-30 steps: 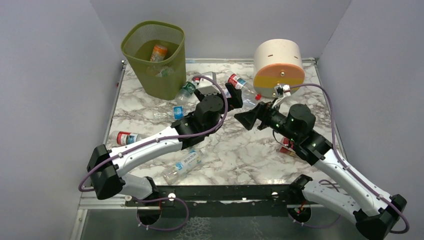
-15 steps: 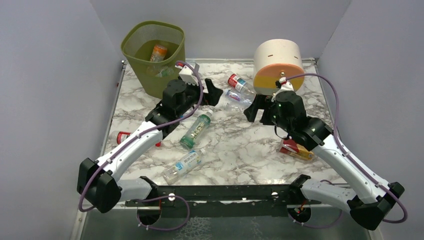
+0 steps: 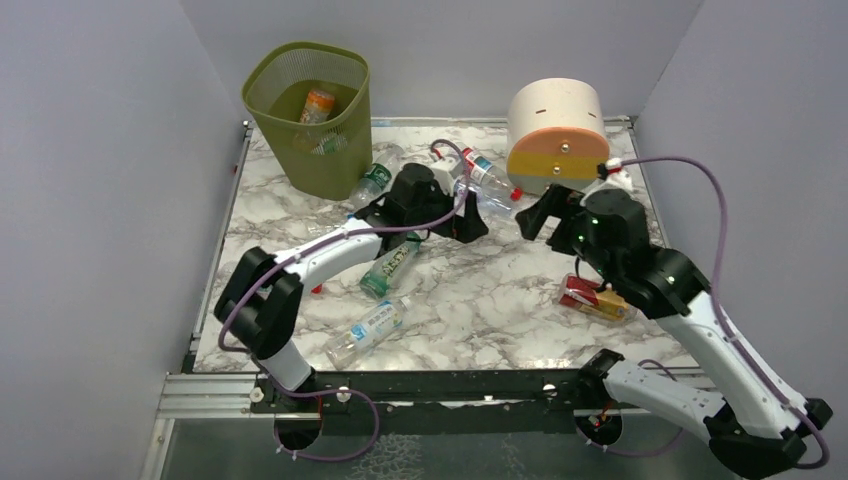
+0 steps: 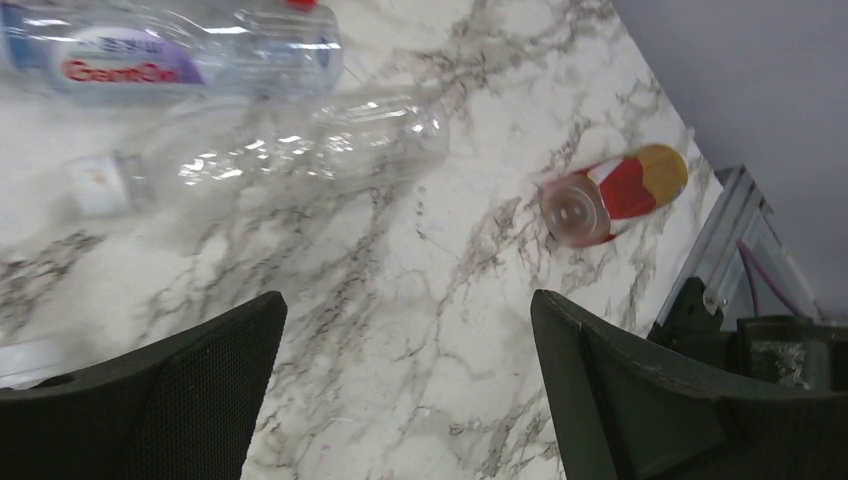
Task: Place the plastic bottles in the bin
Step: Pick up the plastic bottle at the center of the board.
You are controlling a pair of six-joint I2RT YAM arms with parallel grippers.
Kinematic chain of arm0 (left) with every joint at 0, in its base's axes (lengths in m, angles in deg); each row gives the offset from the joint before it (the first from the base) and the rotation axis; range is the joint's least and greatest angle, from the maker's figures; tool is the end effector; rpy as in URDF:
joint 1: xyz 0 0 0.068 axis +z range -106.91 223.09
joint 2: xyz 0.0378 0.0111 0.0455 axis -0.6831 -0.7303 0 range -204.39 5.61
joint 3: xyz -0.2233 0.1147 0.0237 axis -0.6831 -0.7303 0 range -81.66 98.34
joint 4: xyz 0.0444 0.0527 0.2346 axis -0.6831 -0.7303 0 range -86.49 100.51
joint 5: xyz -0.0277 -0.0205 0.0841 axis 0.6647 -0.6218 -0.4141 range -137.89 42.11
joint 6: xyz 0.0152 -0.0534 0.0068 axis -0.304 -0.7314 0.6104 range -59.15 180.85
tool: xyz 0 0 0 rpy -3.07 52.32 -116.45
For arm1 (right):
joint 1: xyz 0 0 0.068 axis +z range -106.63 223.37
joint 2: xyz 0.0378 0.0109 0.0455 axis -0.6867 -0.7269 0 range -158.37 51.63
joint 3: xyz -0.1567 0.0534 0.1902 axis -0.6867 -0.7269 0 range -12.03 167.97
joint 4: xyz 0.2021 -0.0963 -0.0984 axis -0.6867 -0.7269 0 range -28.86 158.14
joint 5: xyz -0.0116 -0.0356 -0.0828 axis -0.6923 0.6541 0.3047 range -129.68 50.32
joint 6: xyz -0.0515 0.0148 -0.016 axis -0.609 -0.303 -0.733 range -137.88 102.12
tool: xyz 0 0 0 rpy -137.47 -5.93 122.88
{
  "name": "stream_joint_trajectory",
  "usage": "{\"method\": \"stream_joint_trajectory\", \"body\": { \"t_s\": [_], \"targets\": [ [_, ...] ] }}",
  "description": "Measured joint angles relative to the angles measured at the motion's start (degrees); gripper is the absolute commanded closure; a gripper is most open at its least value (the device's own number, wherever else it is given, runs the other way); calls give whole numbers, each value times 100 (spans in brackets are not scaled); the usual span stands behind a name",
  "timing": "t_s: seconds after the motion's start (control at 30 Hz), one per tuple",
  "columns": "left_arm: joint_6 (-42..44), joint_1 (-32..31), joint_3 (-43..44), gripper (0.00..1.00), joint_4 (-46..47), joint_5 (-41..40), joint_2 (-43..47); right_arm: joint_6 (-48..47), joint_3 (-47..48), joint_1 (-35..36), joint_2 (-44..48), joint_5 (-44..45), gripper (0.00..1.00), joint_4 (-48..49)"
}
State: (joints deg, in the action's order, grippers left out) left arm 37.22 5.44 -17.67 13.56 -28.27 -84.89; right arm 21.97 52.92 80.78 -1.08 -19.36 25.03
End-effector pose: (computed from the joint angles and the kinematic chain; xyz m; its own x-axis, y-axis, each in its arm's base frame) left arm 0.2717 -0.2259 0.2646 -0.6172 -0.0008 -0.7868 0.6241 0.6084 -0.4902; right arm 0.1484 0.0967 0.3567 -0.5263 0.3541 -0.7731 0.0057 0.9106 0.4132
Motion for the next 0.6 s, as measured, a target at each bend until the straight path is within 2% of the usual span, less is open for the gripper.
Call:
{"method": "stream_joint_trajectory", "body": {
  "t_s": [0.17, 0.3, 0.6],
  "targets": [
    [203, -673, 479, 1, -52, 184, -817, 68, 667, 0, 595, 33, 1, -33],
    [538, -1172, 1106, 1, -63, 496, -1384, 57, 1180, 0, 638, -17, 1, -35],
    [1617, -2214, 2634, 1, -129, 813, -2507, -11, 1370, 0, 573, -470, 0, -245]
  ]
}}
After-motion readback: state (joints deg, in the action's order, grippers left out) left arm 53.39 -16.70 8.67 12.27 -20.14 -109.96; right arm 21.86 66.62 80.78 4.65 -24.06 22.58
